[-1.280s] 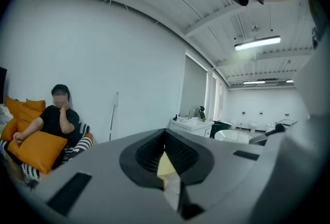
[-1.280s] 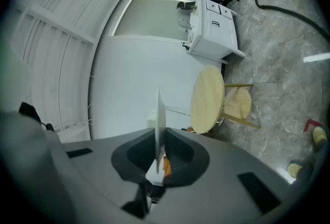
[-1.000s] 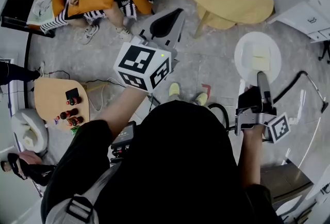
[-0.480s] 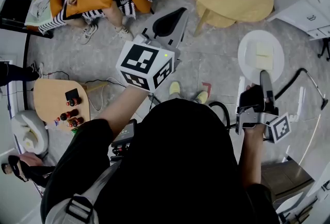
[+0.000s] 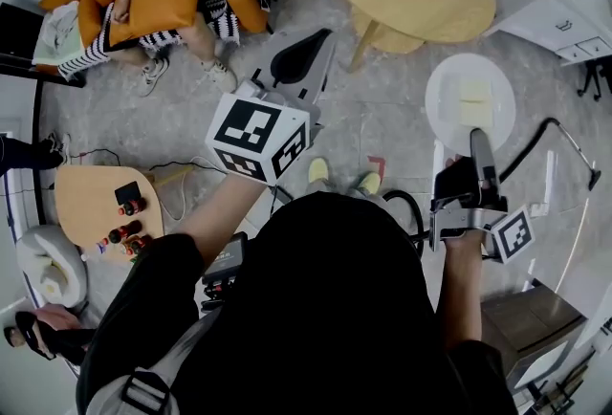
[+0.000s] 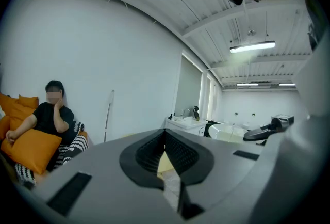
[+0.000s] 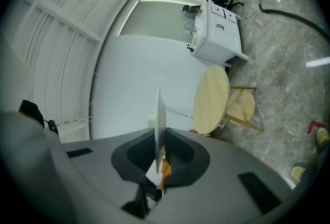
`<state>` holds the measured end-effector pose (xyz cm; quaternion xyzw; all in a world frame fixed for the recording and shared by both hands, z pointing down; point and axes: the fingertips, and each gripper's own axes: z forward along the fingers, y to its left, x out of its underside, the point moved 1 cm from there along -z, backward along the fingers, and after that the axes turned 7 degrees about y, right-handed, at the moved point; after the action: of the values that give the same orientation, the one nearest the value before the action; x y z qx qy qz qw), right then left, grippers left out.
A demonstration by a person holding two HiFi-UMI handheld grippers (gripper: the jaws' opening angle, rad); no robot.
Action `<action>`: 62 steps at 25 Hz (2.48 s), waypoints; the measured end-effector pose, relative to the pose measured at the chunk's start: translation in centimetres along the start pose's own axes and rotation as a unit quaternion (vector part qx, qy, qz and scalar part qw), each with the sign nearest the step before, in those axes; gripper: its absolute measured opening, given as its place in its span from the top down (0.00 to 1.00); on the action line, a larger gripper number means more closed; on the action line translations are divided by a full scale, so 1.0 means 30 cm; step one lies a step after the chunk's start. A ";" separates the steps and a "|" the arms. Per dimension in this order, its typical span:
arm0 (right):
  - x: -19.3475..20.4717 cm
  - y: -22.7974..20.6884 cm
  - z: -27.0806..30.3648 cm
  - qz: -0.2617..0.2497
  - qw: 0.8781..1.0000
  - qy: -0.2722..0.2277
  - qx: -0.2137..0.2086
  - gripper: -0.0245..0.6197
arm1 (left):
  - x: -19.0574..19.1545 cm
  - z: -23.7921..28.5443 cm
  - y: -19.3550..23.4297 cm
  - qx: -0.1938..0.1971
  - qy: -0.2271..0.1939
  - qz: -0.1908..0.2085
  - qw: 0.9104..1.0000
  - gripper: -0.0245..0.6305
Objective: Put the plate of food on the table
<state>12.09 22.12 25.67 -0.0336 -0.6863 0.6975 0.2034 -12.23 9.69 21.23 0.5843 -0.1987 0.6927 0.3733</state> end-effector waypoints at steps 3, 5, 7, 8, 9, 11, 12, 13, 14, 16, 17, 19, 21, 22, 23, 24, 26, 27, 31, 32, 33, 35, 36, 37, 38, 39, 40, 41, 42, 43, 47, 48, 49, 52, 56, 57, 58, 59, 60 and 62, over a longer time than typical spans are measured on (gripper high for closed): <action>0.026 0.002 0.018 -0.003 1.000 -0.002 0.002 0.92 | 0.013 -0.016 0.026 0.004 0.000 -0.001 1.000 0.95; 0.034 0.005 0.024 -0.005 1.000 -0.003 0.005 0.92 | 0.011 -0.021 0.038 0.007 -0.003 -0.001 1.000 0.95; 0.047 0.008 0.032 -0.006 1.000 -0.003 0.003 0.92 | 0.013 -0.029 0.051 0.009 -0.004 -0.003 1.000 0.95; 0.056 0.008 0.036 -0.005 1.000 -0.003 0.002 0.92 | 0.017 -0.033 0.057 0.010 -0.003 -0.005 1.000 0.95; 0.068 0.008 0.041 -0.003 1.000 -0.003 0.000 0.92 | 0.021 -0.038 0.064 0.011 -0.002 -0.006 1.000 0.95; 0.098 0.007 0.050 0.000 1.000 -0.002 -0.001 0.92 | 0.029 -0.051 0.075 0.013 -0.002 -0.005 1.000 0.95; 0.114 0.007 0.055 0.001 1.000 -0.001 -0.001 0.92 | 0.031 -0.059 0.082 0.014 -0.002 -0.004 1.000 0.95; 0.130 0.007 0.061 0.002 1.000 0.001 -0.001 0.92 | 0.032 -0.066 0.089 0.015 -0.003 -0.004 1.000 0.95; 0.144 0.008 0.068 0.002 1.000 0.002 0.000 0.92 | 0.034 -0.073 0.098 0.016 -0.004 -0.005 1.000 0.95; 0.164 0.012 0.078 0.000 1.000 0.003 0.001 0.92 | 0.035 -0.082 0.116 0.018 -0.006 -0.008 1.000 0.95; 0.167 0.015 0.082 -0.001 1.000 0.003 0.002 0.92 | 0.034 -0.085 0.122 0.019 -0.007 -0.009 1.000 0.95; 0.170 0.024 0.086 -0.002 1.000 0.001 0.001 0.92 | 0.029 -0.088 0.129 0.020 -0.009 -0.011 1.000 0.95; 0.171 0.036 0.088 -0.004 1.000 0.000 0.000 0.92 | 0.024 -0.092 0.133 0.020 -0.011 -0.011 1.000 0.95; 0.173 0.043 0.090 -0.006 1.000 0.000 -0.001 0.92 | 0.021 -0.094 0.134 0.021 -0.012 -0.011 1.000 0.95; 0.174 0.049 0.091 -0.008 1.000 0.001 -0.001 0.92 | 0.018 -0.096 0.134 0.022 -0.013 -0.012 1.000 0.95; 0.174 0.053 0.092 -0.010 1.000 0.002 -0.001 0.92 | 0.017 -0.097 0.132 0.023 -0.014 -0.012 1.000 0.95; 0.175 0.059 0.095 -0.015 1.000 0.006 0.001 0.92 | 0.016 -0.098 0.129 0.025 -0.014 -0.014 0.999 0.95; 0.176 0.061 0.099 -0.016 1.000 0.008 0.002 0.92 | 0.016 -0.098 0.129 0.025 -0.015 -0.015 0.999 0.95; 0.179 0.067 0.103 -0.018 1.000 0.009 0.001 0.92 | 0.030 -0.100 0.128 0.025 -0.014 -0.020 0.999 0.95; 0.179 0.068 0.102 -0.019 1.000 0.010 0.001 0.92 | 0.032 -0.103 0.128 0.025 -0.015 -0.020 0.999 0.95; 0.179 0.071 0.101 -0.021 1.000 0.010 0.001 0.92 | 0.032 -0.108 0.130 0.024 -0.016 -0.020 0.999 0.95; 0.178 0.077 0.107 -0.025 1.000 0.012 0.000 0.92 | 0.022 -0.113 0.136 0.022 -0.020 -0.018 0.999 0.95; 0.177 0.080 0.114 -0.026 1.000 0.014 -0.002 0.92 | 0.015 -0.112 0.139 0.021 -0.022 -0.017 0.999 0.95; 0.175 0.081 0.121 -0.026 1.000 0.016 -0.005 0.92 | 0.010 -0.109 0.140 0.020 -0.024 -0.016 0.999 0.95; 0.173 0.079 0.127 -0.025 1.000 0.018 -0.006 0.92 | 0.007 -0.105 0.140 0.019 -0.024 -0.015 0.999 0.95; 0.170 0.074 0.132 -0.024 0.999 0.021 -0.006 0.92 | 0.006 -0.100 0.139 0.018 -0.024 -0.014 0.999 0.95; 0.167 0.068 0.138 -0.024 0.999 0.023 -0.005 0.92 | 0.004 -0.096 0.138 0.017 -0.024 -0.013 0.999 0.95; 0.165 0.062 0.146 -0.026 0.999 0.026 -0.004 0.92 | 0.003 -0.091 0.140 0.017 -0.024 -0.013 0.999 0.95; 0.163 0.057 0.157 -0.027 0.999 0.029 -0.003 0.92 | 0.001 -0.088 0.144 0.016 -0.024 -0.013 0.999 0.95; 0.161 0.054 0.168 -0.028 0.999 0.031 -0.003 0.92 | 0.000 -0.083 0.148 0.014 -0.024 -0.013 1.000 0.95; 0.127 0.042 0.229 -0.022 0.999 0.040 -0.008 0.92 | -0.008 -0.028 0.171 0.009 -0.019 -0.011 1.000 0.95; 0.104 0.034 0.257 -0.021 0.999 0.044 -0.007 0.92 | -0.014 0.007 0.183 0.007 -0.016 -0.011 1.000 0.95; 0.077 0.025 0.289 -0.019 0.999 0.048 -0.006 0.92 | -0.021 0.047 0.197 0.004 -0.012 -0.012 1.000 0.95; 0.027 0.014 0.353 -0.020 0.998 0.059 -0.002 0.92 | -0.036 0.131 0.219 0.004 -0.004 -0.018 1.000 0.95; 0.009 0.015 0.369 -0.024 0.998 0.055 -0.007 0.92 | -0.041 0.168 0.207 0.013 -0.005 -0.015 1.000 0.95; 0.006 0.012 0.369 -0.022 0.998 0.052 -0.009 0.92 | -0.042 0.178 0.203 0.017 -0.004 -0.013 1.000 0.95; 0.006 0.008 0.366 -0.020 0.999 0.050 -0.010 0.92 | -0.041 0.186 0.198 0.020 -0.003 -0.011 1.000 0.95; 0.007 0.003 0.362 -0.018 0.999 0.049 -0.009 0.92 | -0.040 0.191 0.194 0.022 -0.002 -0.011 1.000 0.95; 0.008 -0.003 0.358 -0.016 0.999 0.049 -0.008 0.92 | -0.038 0.196 0.192 0.023 -0.001 -0.011 1.000 0.95; 0.006 -0.013 0.359 -0.016 0.999 0.052 -0.006 0.92 | -0.037 0.218 0.191 0.026 0.000 -0.012 1.000 0.95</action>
<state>8.50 12.00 26.70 -0.0601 -0.6795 0.6875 0.2492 -12.17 1.04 22.63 0.5962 -0.1736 0.6928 0.3668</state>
